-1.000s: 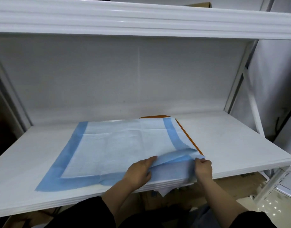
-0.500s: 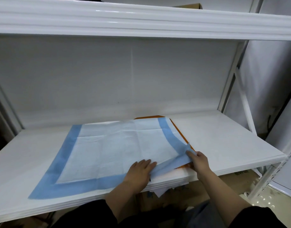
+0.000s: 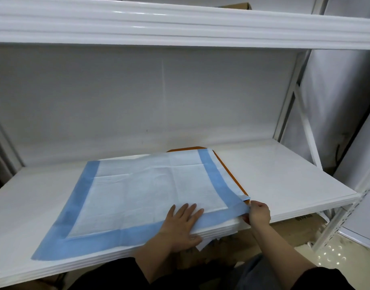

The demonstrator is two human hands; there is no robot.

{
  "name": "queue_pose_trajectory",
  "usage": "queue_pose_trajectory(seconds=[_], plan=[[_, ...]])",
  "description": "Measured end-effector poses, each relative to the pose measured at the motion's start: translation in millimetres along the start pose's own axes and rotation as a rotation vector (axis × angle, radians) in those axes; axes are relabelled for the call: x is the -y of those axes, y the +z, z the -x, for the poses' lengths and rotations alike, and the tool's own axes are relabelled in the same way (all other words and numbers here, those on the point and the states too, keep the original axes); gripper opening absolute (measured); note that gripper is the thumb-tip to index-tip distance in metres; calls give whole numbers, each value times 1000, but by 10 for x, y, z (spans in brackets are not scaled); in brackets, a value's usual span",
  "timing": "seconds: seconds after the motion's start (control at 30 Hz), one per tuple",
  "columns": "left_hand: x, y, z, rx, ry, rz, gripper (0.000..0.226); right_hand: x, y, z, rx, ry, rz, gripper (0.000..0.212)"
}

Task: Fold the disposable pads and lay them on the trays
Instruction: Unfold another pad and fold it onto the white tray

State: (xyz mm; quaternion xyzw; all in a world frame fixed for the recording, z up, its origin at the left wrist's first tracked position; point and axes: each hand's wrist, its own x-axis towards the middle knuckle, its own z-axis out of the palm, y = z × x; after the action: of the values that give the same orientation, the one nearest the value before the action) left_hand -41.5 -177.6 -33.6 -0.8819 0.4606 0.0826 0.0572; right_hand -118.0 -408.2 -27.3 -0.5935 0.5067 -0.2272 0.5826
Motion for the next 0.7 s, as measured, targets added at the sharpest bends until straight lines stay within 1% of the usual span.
queue_pose_trajectory(seconds=[0.07, 0.13, 0.23, 0.3, 0.37, 0.47, 0.57, 0.63, 0.67, 0.7], plan=[[-40, 13, -34, -11, -11, -13, 79, -12, 15, 19, 41, -12, -13, 33], [-82, 19, -63, -29, -36, -15, 78, -33, 21, 64, 95, 11, -15, 32], [-108, 4, -117, -60, -63, -18, 73, -105, 26, 52, 147, 5, 11, 20], [-112, -12, -165, -78, -84, -32, 72, -119, 3, 33, 132, -15, 81, 15], [-116, -36, -214, -91, -106, -35, 74, -121, -23, -10, 106, -39, 140, 19], [-117, -70, -268, -107, -113, -39, 76, -79, -45, -11, 68, -69, 146, 32], [-123, -38, -275, -72, -143, -49, 78, -33, -42, -20, 20, -37, 129, 44], [-133, -58, -254, -72, -143, -86, 79, -18, -31, 0, 64, 8, 64, 42], [-146, -80, -248, -102, -110, -111, 78, -26, -26, 3, 96, 32, 28, 41], [-157, -114, -242, -175, -54, -136, 75, -57, -11, -16, 127, 45, 8, 41]])
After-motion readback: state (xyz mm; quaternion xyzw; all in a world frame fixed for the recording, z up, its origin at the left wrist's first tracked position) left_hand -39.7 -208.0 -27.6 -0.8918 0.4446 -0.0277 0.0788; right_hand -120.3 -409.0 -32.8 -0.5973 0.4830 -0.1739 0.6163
